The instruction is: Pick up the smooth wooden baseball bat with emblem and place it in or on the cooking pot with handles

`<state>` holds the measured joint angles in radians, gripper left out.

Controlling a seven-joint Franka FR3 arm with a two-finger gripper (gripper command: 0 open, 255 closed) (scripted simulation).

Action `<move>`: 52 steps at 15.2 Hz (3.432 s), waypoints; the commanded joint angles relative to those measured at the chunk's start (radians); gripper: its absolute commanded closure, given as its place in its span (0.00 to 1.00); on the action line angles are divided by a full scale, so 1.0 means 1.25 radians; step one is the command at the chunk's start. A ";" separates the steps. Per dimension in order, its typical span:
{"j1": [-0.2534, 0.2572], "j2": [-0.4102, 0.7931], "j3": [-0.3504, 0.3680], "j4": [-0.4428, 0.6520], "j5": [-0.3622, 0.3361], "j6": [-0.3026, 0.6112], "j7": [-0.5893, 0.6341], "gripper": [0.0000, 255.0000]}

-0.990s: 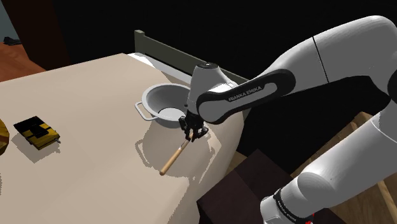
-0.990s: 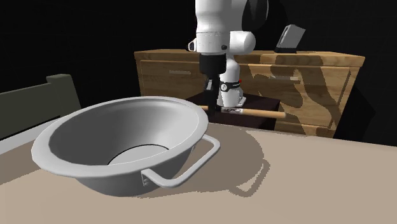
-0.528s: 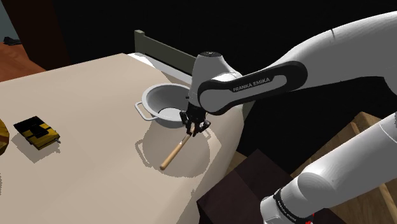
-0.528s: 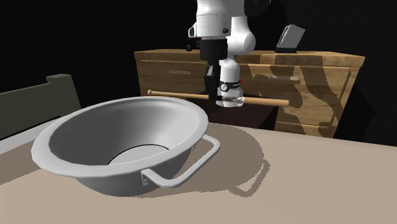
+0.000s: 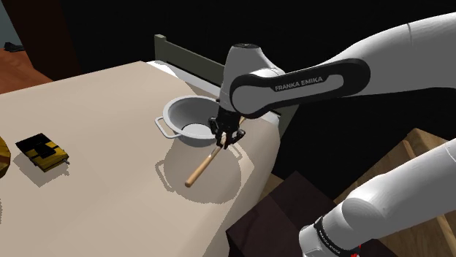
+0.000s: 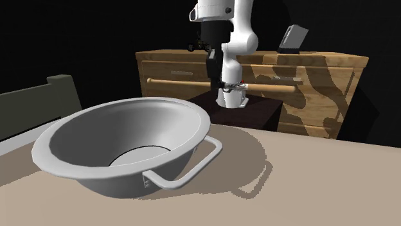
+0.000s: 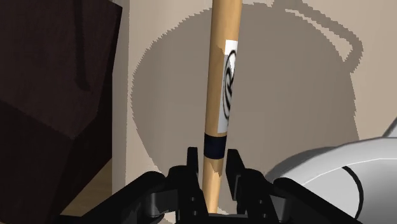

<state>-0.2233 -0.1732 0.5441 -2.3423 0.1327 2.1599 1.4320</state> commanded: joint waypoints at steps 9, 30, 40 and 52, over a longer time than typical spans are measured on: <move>-0.023 0.053 -0.012 0.131 -0.039 -0.085 -0.003 1.00; 0.005 0.548 -0.076 0.691 -0.273 -0.202 0.016 1.00; 0.006 0.575 -0.084 0.644 -0.287 -0.131 0.024 1.00; 0.006 0.575 -0.084 0.644 -0.287 -0.131 0.024 0.00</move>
<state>-0.2164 0.5457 0.4391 -1.5363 -0.2263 1.9957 1.4619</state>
